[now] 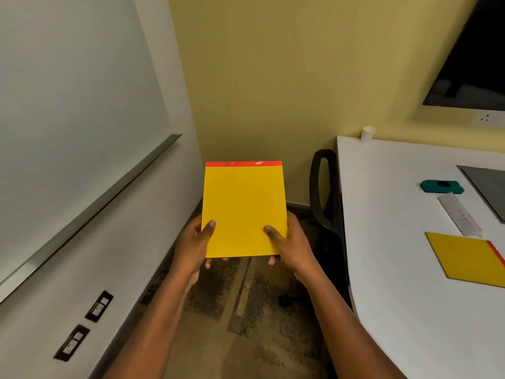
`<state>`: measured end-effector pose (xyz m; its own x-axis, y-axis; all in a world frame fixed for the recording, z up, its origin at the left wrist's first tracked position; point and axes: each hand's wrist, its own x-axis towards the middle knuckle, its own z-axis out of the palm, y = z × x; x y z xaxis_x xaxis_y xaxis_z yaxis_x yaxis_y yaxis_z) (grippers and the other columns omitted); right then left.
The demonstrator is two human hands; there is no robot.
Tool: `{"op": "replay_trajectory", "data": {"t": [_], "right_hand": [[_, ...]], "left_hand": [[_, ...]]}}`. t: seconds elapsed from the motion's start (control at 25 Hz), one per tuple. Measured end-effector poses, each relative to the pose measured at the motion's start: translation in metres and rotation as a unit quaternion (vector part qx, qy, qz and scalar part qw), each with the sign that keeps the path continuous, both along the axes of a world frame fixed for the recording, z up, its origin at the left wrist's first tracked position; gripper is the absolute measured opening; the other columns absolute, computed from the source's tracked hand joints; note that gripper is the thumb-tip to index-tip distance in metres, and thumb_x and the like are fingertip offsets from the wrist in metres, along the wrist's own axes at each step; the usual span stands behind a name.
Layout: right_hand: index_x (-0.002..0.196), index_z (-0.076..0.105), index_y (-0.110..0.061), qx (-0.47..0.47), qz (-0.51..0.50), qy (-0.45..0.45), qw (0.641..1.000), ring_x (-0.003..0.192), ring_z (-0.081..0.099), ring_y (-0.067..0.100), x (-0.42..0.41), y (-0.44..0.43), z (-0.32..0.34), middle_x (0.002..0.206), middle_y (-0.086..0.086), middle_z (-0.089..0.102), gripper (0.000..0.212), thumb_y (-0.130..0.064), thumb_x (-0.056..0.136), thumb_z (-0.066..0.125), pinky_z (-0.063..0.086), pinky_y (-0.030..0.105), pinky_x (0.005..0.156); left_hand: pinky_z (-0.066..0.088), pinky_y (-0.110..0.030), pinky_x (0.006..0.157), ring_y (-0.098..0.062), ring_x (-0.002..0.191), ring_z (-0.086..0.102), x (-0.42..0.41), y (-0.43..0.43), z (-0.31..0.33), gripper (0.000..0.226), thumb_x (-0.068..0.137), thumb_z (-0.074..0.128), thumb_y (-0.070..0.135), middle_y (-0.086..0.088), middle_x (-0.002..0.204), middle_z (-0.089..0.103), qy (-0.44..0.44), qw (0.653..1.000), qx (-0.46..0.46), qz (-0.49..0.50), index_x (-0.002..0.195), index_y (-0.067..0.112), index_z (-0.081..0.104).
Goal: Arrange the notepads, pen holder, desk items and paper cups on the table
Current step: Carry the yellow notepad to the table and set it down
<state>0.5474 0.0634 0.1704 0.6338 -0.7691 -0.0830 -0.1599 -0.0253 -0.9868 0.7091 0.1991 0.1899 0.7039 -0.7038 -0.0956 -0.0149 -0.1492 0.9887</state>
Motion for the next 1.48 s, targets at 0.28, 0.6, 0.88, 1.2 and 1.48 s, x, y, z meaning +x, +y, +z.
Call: {"op": "replay_trajectory", "data": {"t": [0.28,0.6,0.88,1.2,1.48], "right_hand": [[0.126,0.033,-0.039,-0.004,-0.001,0.016,1.0,0.057,0.067,0.022,0.081,-0.073,-0.013,0.112,-0.011,0.056,0.045,-0.034,0.091,0.061,0.053,0.028,0.047],[0.131,0.035,-0.032,0.001,-0.126,0.027,0.992,0.056,0.066,0.016,0.204,-0.178,-0.02,0.115,-0.006,0.056,0.046,-0.033,0.092,0.059,0.052,0.027,0.045],[0.13,0.035,-0.037,0.014,-0.226,0.022,0.974,0.062,0.068,0.022,0.282,-0.247,-0.007,0.111,-0.011,0.056,0.047,-0.033,0.091,0.061,0.053,0.029,0.046],[0.133,0.036,-0.035,0.018,-0.292,0.01,0.956,0.063,0.068,0.019,0.305,-0.364,-0.021,0.113,-0.009,0.057,0.049,-0.033,0.091,0.061,0.052,0.029,0.045],[0.123,0.04,-0.033,0.004,-0.296,0.015,0.955,0.052,0.067,0.02,0.301,-0.52,-0.005,0.105,-0.01,0.061,0.036,-0.035,0.092,0.059,0.055,0.03,0.049]], "left_hand": [[0.028,-0.016,0.029,-0.02,0.049,0.067,0.08,-0.079,-0.026,0.021,0.097,0.046,0.033,0.005,0.097,0.068,0.037,0.999,0.001,0.021,0.115,0.034,0.057],[0.028,-0.017,0.028,-0.024,0.051,0.067,0.221,-0.222,-0.035,0.024,0.099,0.043,0.03,0.0,0.101,0.068,0.016,0.996,-0.012,-0.087,0.119,0.036,0.054],[0.029,-0.018,0.029,-0.051,0.079,0.062,0.314,-0.331,-0.027,0.034,0.099,0.042,0.031,-0.006,0.12,0.064,0.014,0.983,0.024,-0.18,0.133,0.032,0.047],[0.035,-0.02,0.03,-0.022,0.056,0.069,0.341,-0.468,-0.036,0.032,0.098,0.042,0.034,0.004,0.111,0.066,0.017,0.969,0.022,-0.244,0.129,0.035,0.049],[0.038,-0.02,0.03,-0.046,0.107,0.058,0.343,-0.638,-0.023,0.041,0.101,0.037,0.027,-0.007,0.144,0.045,0.012,0.962,0.009,-0.273,0.142,0.027,0.039]]}}
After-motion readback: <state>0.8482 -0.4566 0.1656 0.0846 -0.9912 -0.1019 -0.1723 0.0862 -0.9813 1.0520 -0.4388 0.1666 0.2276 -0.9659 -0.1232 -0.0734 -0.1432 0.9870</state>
